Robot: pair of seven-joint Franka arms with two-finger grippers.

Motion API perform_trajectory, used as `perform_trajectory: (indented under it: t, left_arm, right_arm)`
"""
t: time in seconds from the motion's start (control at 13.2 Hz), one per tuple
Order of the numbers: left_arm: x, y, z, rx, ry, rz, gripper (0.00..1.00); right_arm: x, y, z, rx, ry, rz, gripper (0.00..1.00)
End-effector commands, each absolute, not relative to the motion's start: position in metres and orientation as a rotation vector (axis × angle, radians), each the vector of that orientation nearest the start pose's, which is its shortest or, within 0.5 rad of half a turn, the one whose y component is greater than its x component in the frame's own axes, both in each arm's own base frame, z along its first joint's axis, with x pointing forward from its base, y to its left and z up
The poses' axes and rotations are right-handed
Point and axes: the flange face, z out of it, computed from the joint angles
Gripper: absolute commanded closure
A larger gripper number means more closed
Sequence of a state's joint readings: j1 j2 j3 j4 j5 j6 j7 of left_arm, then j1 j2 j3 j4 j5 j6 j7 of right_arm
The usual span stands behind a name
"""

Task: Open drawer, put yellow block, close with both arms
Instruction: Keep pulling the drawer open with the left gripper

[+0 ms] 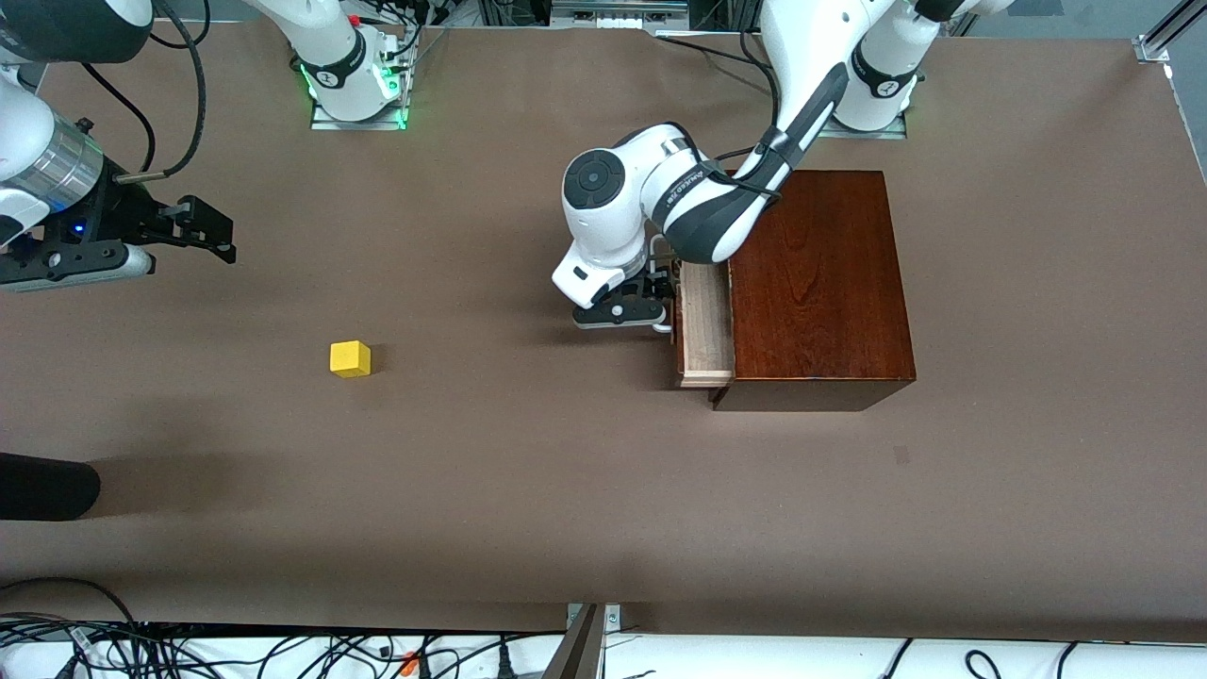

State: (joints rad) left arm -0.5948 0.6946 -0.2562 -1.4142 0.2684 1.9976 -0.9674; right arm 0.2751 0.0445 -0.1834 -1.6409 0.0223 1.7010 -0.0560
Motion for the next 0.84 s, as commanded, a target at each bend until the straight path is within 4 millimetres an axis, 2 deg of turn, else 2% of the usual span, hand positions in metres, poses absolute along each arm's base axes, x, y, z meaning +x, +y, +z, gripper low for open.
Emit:
perform_trajectory:
  t: [0.0, 0.76]
  left_arm:
    - [0.5006, -0.5507, 0.2616, -3.221, -0.25, 0.075, 0.0]
    - [0.4967, -0.5525, 0.2598, -3.204, -0.219, 0.059, 0.0]
  right_arm:
    - [0.5766, 0.0559, 0.5832, -3.135, -0.211, -0.023, 0.0]
    - [0.5768, 0.0542, 0.5832, -3.135, -0.206, -0.023, 0.0]
